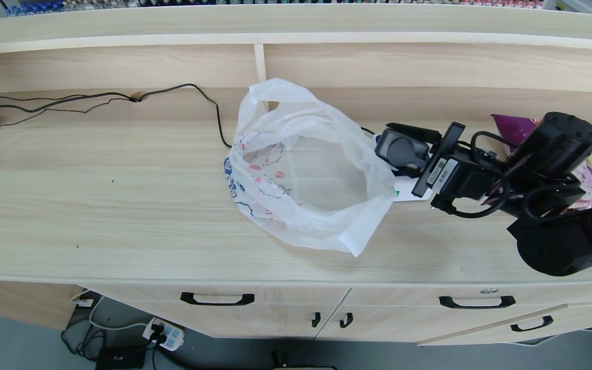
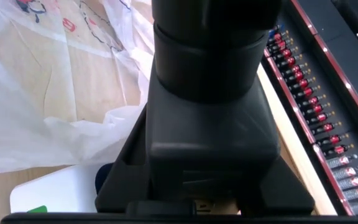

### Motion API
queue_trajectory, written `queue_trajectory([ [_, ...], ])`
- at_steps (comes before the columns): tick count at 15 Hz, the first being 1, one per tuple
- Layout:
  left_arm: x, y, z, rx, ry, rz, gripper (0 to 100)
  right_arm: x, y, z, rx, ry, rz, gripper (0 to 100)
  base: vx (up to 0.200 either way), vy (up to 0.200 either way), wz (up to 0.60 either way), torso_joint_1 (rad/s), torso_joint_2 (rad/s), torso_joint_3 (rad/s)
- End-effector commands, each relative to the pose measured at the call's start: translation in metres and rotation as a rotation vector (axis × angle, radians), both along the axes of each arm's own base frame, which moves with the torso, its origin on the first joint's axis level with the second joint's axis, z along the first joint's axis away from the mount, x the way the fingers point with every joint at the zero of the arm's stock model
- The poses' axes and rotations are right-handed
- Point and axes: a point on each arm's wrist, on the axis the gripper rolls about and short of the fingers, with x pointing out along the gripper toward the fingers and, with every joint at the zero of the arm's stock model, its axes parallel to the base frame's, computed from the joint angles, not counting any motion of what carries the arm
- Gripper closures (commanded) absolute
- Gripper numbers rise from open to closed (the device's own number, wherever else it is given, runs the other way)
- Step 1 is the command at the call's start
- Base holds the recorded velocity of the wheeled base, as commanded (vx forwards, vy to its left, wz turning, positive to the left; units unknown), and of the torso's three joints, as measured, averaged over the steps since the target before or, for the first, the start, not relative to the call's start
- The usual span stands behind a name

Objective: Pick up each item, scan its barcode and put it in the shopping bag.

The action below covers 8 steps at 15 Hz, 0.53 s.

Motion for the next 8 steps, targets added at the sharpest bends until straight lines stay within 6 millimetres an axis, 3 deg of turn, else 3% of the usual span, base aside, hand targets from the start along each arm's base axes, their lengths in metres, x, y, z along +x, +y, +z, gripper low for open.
queue_trajectory([
  [1, 0.0, 0.0, -0.0001, 0.0, 0.001, 0.001, 0, 0.0019, 0.0027, -0.0027, -0.001, 0.006, 0.003, 100, 0.0, 0.0, 0.0, 0.0, 0.0, 0.0],
  [8, 0.0, 0.0, 0.0001, -0.002, -0.001, 0.001, 0, 0.0001, 0.0003, 0.0015, 0.011, 0.007, -0.006, 100, 0.0, 0.0, 0.0, 0.0, 0.0, 0.0],
])
